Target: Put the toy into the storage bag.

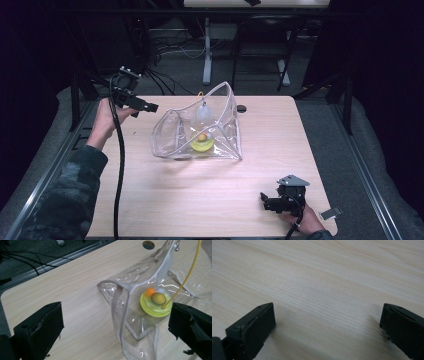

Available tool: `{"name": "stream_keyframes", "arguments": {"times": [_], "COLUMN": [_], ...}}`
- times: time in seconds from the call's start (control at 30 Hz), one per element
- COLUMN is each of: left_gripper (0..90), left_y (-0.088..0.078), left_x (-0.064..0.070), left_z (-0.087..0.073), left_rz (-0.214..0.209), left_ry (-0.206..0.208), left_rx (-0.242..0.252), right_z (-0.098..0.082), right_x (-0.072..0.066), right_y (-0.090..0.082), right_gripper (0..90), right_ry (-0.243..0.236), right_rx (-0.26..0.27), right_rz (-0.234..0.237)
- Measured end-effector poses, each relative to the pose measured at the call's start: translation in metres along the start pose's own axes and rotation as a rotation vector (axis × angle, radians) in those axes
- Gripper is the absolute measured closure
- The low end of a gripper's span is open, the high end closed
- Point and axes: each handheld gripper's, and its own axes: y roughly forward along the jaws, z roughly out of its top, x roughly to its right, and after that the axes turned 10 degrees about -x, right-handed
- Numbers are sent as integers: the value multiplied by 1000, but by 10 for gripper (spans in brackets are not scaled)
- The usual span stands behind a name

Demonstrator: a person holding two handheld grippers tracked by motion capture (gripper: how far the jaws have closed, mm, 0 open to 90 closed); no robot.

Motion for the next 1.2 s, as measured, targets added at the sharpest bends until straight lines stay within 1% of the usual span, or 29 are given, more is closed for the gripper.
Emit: {"name": "stream_keyframes", "arguments": {"times": [0.07,0.1,0.2,0.27,0.33,0.4,0.53,0.6,0.63,0.67,0.7,0.73,0.8,0.83,0.87,0.9,0.93,1.0,1.03,1.07,1.17,1.2], "left_gripper": [0,0,0,0,0,0,0,0,0,0,0,0,0,0,0,0,0,0,0,0,0,0], "left_y": [-2,-3,-1,-1,1,4,11,14,16,17,19,19,20,21,23,25,28,33,36,39,51,55], "left_x": [-6,-8,-15,-20,-25,-29,-36,-38,-40,-42,-44,-46,-49,-48,-48,-48,-48,-47,-46,-46,-45,-45], "left_z": [-7,-11,-21,-29,-37,-44,-57,-63,-66,-69,-72,-75,-80,-83,-85,-88,-90,-96,-99,-102,-112,-115], "left_rz": [-22,-17,9,9,15,11,-4,-1,-10,-35,-57,-69,-79,-50,-27,-31,-29,12,19,17,23,29], "left_ry": [-26,-28,-40,-65,-82,-98,-120,-132,-143,-159,-176,-190,-208,-197,-192,-192,-194,-191,-190,-195,-192,-183], "left_rx": [19,19,-11,-1,-7,-17,-55,-58,-59,-61,-53,-48,-36,-32,-47,-52,-47,-52,-52,-57,-71,-78], "right_z": [0,0,0,0,0,0,0,0,0,0,0,0,0,0,0,0,0,0,0,0,0,0], "right_x": [0,0,0,0,0,0,0,0,0,0,0,0,0,0,0,0,0,0,0,0,0,0], "right_y": [0,0,0,0,0,0,0,0,0,0,0,0,0,0,0,0,0,0,0,0,0,0], "right_gripper": [0,0,0,0,0,0,0,0,0,0,0,0,0,0,0,0,0,0,0,0,0,0], "right_ry": [0,1,1,1,0,1,1,1,1,0,1,1,1,1,1,3,3,3,3,3,3,4], "right_rx": [0,1,1,1,0,1,1,1,1,1,-1,0,0,0,0,2,1,2,2,2,2,2], "right_rz": [-3,-3,-3,-2,-3,-3,-3,-3,-3,-3,-3,-3,-3,-3,-3,-2,-3,1,-3,1,-2,-2]}}
